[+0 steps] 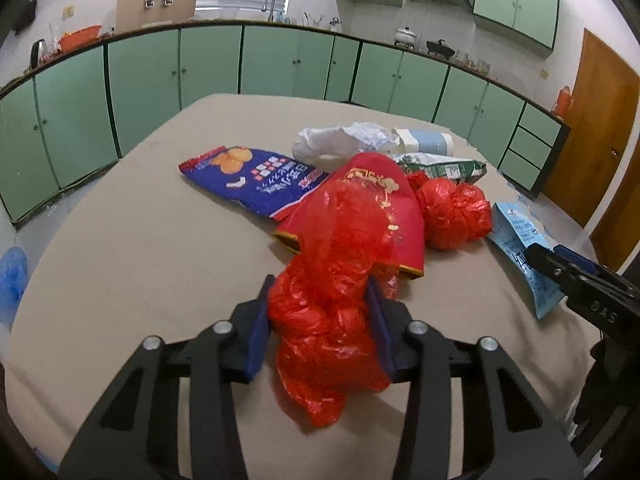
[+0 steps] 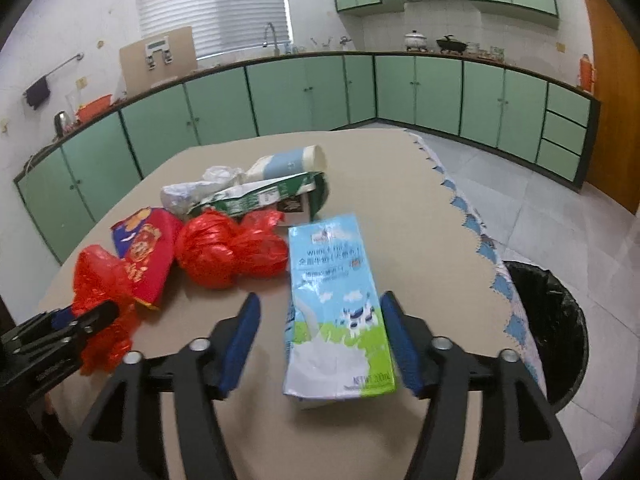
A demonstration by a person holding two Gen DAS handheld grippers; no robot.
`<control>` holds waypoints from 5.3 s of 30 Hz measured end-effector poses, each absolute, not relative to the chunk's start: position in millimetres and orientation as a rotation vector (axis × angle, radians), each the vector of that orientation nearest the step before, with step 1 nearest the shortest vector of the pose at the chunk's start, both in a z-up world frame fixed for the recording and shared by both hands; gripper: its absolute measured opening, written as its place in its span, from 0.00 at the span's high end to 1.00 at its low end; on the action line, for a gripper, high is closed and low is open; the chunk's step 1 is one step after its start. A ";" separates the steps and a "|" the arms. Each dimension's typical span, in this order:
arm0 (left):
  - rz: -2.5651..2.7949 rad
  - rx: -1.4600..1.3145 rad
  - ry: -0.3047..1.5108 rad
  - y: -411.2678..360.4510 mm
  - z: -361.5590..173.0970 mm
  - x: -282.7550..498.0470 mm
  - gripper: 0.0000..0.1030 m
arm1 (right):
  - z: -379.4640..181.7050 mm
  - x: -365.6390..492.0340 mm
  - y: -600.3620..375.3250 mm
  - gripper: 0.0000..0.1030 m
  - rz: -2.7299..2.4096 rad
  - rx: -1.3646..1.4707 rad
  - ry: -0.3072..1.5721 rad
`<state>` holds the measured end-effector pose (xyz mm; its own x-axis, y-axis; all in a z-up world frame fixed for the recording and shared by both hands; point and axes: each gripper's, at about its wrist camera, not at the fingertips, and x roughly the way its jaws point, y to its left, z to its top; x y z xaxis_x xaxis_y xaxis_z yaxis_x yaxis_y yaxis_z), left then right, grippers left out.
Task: Collect trash
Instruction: 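Carry the milk carton and red bag toward the black bin, then open both tools over the black bin to drop the carton and bag, then move both open tools back over the trash on the table, then grasp a red plastic bag with the right tool while the left tool grasps the red paper gift bag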
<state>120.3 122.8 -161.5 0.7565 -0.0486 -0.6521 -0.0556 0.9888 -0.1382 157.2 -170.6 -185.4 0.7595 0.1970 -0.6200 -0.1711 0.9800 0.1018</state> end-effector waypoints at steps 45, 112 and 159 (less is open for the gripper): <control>-0.418 -0.050 0.522 -135.5 -97.6 215.7 0.65 | -133.6 150.3 -384.7 0.57 -0.154 0.157 0.546; 0.180 -0.067 0.593 145.6 -134.4 152.5 0.15 | -184.1 222.9 -115.2 0.28 0.318 -0.005 0.718; 0.044 -0.070 0.755 80.0 -165.4 186.9 0.22 | -164.5 185.9 -180.8 0.94 0.318 0.089 0.625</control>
